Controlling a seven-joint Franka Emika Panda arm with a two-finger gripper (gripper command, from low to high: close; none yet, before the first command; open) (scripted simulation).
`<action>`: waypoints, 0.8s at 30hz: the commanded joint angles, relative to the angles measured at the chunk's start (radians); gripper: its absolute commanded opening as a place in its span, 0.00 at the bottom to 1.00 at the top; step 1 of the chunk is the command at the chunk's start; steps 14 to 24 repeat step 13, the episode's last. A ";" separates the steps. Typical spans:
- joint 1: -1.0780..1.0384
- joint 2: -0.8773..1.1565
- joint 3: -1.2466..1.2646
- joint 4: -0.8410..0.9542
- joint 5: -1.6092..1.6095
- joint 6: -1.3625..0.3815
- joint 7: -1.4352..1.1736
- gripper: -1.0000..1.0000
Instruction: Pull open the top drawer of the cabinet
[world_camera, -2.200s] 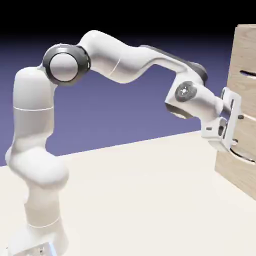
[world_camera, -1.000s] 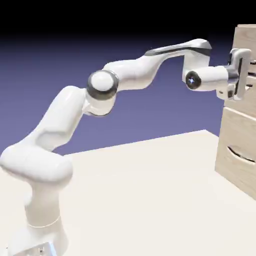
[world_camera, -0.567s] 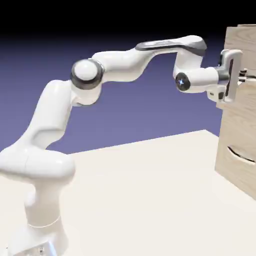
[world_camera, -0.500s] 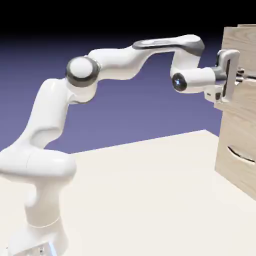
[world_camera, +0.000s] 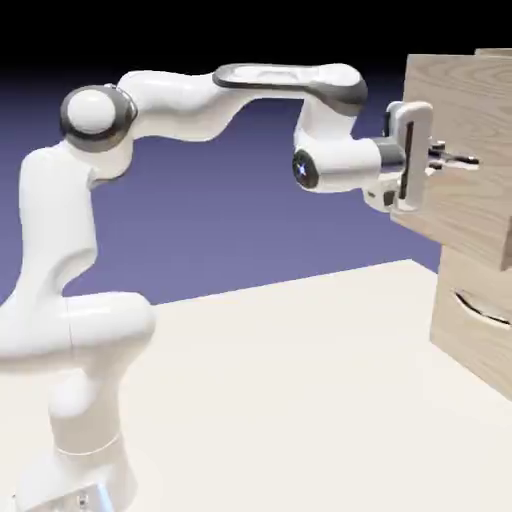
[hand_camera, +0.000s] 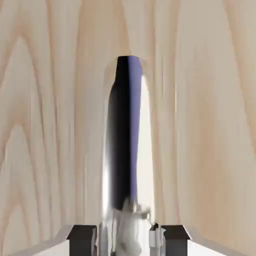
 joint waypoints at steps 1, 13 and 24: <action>0.036 0.005 -0.033 -0.025 -0.002 -0.004 0.001 0.00; 0.380 0.128 -0.339 -0.287 -0.056 -0.044 0.069 1.00; 0.380 0.128 -0.339 -0.287 -0.056 -0.044 0.069 1.00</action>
